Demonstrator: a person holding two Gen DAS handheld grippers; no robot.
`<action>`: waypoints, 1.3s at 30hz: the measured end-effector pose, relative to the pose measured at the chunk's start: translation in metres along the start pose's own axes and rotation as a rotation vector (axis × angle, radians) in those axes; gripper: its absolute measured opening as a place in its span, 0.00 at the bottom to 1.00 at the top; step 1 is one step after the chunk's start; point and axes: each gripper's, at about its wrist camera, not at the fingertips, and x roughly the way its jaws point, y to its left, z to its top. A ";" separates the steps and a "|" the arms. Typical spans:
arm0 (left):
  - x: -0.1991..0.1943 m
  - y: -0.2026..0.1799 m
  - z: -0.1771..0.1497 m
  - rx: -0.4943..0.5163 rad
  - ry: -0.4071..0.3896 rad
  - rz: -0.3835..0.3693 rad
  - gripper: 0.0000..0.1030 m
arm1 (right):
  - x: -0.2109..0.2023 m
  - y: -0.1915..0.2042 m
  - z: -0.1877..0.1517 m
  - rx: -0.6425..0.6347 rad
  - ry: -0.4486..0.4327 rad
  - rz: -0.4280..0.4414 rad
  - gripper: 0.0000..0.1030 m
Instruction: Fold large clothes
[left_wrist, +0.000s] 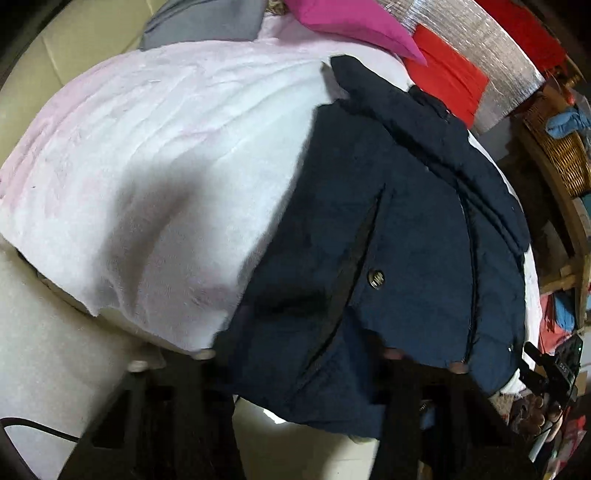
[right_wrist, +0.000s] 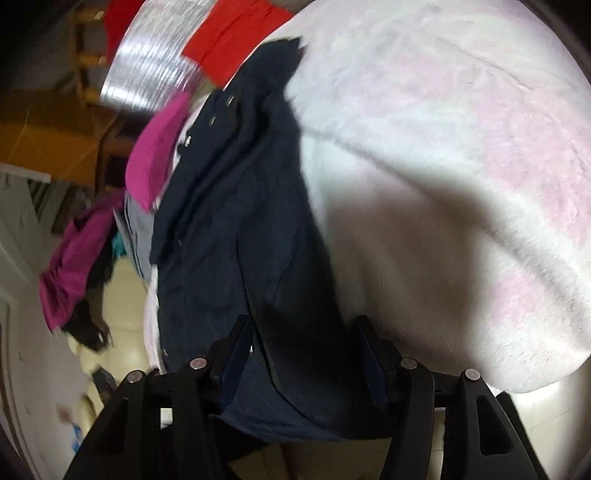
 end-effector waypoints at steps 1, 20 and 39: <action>0.001 0.000 -0.001 -0.002 0.006 -0.005 0.36 | 0.001 0.007 -0.005 -0.034 0.013 0.021 0.42; 0.021 0.000 -0.006 0.005 0.090 -0.020 0.47 | 0.020 0.023 -0.026 -0.188 0.099 -0.070 0.28; 0.028 -0.006 -0.012 0.037 0.131 -0.009 0.71 | 0.026 0.017 -0.055 -0.285 0.253 -0.051 0.58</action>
